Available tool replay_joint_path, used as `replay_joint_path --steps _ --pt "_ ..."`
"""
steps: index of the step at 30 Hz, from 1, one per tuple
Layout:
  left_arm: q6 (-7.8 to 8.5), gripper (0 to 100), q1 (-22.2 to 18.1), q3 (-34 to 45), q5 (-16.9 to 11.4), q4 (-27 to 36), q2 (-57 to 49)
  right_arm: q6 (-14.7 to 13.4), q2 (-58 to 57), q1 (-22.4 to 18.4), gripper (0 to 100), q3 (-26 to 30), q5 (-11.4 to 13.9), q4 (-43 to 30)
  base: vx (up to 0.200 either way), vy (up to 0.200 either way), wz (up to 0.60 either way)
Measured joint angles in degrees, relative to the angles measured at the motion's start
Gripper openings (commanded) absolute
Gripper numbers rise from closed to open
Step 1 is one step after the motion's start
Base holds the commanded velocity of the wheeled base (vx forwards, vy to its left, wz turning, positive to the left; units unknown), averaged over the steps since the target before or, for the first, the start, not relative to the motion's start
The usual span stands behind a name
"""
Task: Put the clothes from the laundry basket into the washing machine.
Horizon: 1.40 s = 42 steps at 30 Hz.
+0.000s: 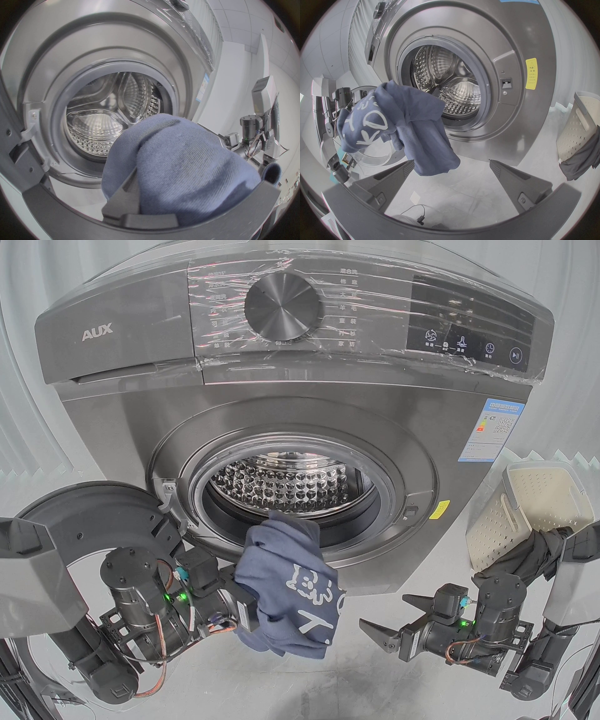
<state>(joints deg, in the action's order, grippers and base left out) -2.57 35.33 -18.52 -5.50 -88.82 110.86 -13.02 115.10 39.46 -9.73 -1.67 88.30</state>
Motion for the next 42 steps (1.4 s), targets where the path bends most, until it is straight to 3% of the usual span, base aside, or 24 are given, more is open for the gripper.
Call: replay_joint_path --steps 6,10,14,18,23,31,42 --pt "0.04 0 4.66 1.1 0.09 -0.02 -0.3 0.0 -1.74 3.97 100 2.43 0.01 -0.02 0.0 0.0 0.0" --pt "0.77 0 5.19 -2.04 2.22 0.09 2.07 0.0 -2.78 5.46 100 3.61 0.01 -0.05 0.0 0.0 0.0" --pt "0.17 0 4.3 -7.8 4.3 0.09 5.45 0.0 -3.45 6.49 100 4.44 -0.02 -0.06 0.0 0.0 0.0" --pt "-1.26 0 2.99 -15.21 5.21 0.11 9.62 -0.02 -4.13 7.23 100 5.02 -0.05 -0.09 0.0 0.0 0.0" --pt "-1.77 0 2.16 -21.07 5.96 0.17 13.53 -0.04 -4.49 7.08 100 5.51 -0.1 -0.06 0.0 0.0 0.0" --pt "-1.94 0 0.52 -31.59 9.33 0.3 20.31 -0.13 -4.74 6.49 100 5.71 -1.63 -0.09 0.0 0.0 0.0" --pt "-1.41 0 -2.36 -43.17 10.07 3.97 25.82 -0.37 -4.57 6.88 100 5.33 -1.94 -0.06 0.0 0.0 0.0"
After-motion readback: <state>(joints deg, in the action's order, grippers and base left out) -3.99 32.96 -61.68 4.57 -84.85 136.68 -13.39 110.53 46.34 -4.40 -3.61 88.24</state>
